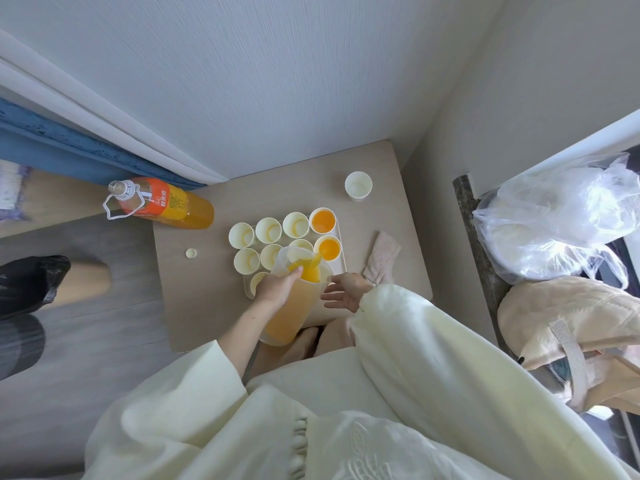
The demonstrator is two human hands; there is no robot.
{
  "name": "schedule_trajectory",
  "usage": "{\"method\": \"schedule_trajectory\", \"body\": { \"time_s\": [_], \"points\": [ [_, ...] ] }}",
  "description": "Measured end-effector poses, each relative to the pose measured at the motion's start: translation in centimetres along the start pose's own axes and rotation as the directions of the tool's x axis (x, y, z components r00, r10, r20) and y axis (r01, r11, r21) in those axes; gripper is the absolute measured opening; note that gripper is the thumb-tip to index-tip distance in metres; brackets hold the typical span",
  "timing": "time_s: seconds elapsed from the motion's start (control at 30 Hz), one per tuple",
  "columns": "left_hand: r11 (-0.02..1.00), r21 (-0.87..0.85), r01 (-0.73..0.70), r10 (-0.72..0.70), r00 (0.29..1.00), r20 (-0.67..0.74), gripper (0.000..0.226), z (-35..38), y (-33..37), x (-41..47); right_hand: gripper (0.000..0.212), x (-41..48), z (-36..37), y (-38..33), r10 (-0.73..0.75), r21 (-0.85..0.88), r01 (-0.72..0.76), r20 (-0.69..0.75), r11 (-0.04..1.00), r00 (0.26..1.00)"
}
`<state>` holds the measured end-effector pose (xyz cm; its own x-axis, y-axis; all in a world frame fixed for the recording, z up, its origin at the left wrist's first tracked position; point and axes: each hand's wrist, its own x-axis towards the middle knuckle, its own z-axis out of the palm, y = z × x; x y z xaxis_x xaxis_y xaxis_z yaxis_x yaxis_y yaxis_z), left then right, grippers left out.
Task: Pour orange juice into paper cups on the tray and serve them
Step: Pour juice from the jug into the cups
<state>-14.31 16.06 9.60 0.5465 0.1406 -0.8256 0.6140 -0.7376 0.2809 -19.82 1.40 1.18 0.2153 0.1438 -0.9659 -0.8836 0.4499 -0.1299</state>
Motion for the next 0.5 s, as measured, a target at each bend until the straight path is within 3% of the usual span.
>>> {"method": "schedule_trajectory", "body": {
  "time_s": [0.1,0.23,0.5],
  "points": [
    [1.000,0.013,-0.007,0.007,1.000,0.010,0.052,-0.08,0.07,-0.11,0.033,0.02,0.11,0.07,-0.006,0.002,0.006,-0.005,1.000,1.000],
    [1.000,-0.002,0.001,-0.001,1.000,0.013,0.073,-0.09,-0.07,-0.28,0.032,-0.04,0.10,0.04,-0.010,0.010,0.010,-0.009,1.000,1.000],
    [1.000,-0.004,-0.009,0.009,1.000,0.023,0.069,-0.35,0.47,-0.49,0.033,-0.06,0.17,-0.15,-0.011,0.005,0.011,-0.002,1.000,1.000]
  ]
}}
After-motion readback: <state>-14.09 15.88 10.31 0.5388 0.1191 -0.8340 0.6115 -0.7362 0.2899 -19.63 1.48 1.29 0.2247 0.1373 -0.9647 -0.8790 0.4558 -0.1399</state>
